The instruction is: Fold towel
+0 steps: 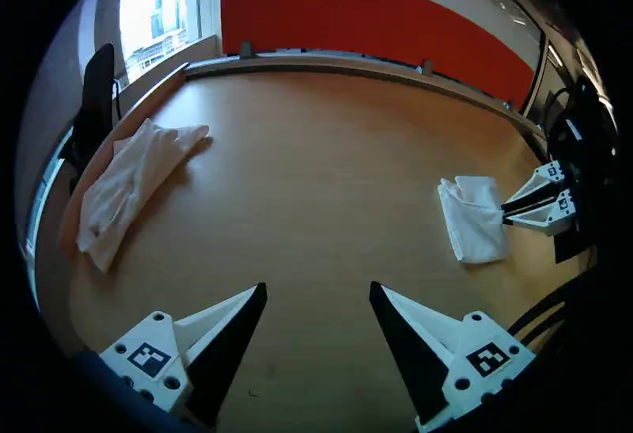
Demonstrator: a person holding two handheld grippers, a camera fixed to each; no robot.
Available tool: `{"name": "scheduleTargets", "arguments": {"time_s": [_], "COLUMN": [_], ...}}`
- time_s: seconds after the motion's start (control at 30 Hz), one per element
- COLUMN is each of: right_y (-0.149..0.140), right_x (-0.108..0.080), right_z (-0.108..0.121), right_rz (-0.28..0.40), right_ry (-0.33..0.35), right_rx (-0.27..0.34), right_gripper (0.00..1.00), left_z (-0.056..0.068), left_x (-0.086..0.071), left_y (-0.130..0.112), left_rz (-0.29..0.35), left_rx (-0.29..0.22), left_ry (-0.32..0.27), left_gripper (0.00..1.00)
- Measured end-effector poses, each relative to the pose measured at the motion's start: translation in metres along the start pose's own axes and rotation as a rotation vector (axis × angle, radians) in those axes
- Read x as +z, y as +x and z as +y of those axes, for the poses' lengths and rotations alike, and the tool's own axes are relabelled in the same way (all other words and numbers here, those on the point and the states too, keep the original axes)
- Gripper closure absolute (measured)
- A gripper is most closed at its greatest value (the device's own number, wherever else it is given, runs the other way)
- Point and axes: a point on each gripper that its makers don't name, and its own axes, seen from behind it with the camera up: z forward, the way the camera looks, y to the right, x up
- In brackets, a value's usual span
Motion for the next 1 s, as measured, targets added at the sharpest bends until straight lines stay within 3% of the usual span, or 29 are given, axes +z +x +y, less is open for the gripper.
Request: {"name": "scheduleTargets", "arguments": {"time_s": [0.1,0.2,0.57,1.0], "right_y": [-0.001,-0.002,-0.01,-0.048], "right_x": [0.0,-0.001,-0.002,-0.011], "right_z": [0.002,0.004,0.005,0.005], "right_rz": [-0.002,-0.003,-0.004,-0.037], "right_ry": [-0.005,-0.013,-0.028,-0.056], "right_rx": [0.007,0.01,0.034,0.102], "right_gripper": [0.46,0.32,0.28,0.28], "left_z": [0.0,-0.001,0.003,0.005], "left_x": [-0.001,-0.001,-0.002,-0.001], "left_y": [0.0,0.0,0.001,0.002], "left_rz": [0.001,0.001,0.002,0.002], "left_rx": [-0.002,-0.003,-0.002,0.001], "left_ry": [0.001,0.003,0.001,-0.001], "left_gripper": [0.03,0.03,0.03,0.03]}}
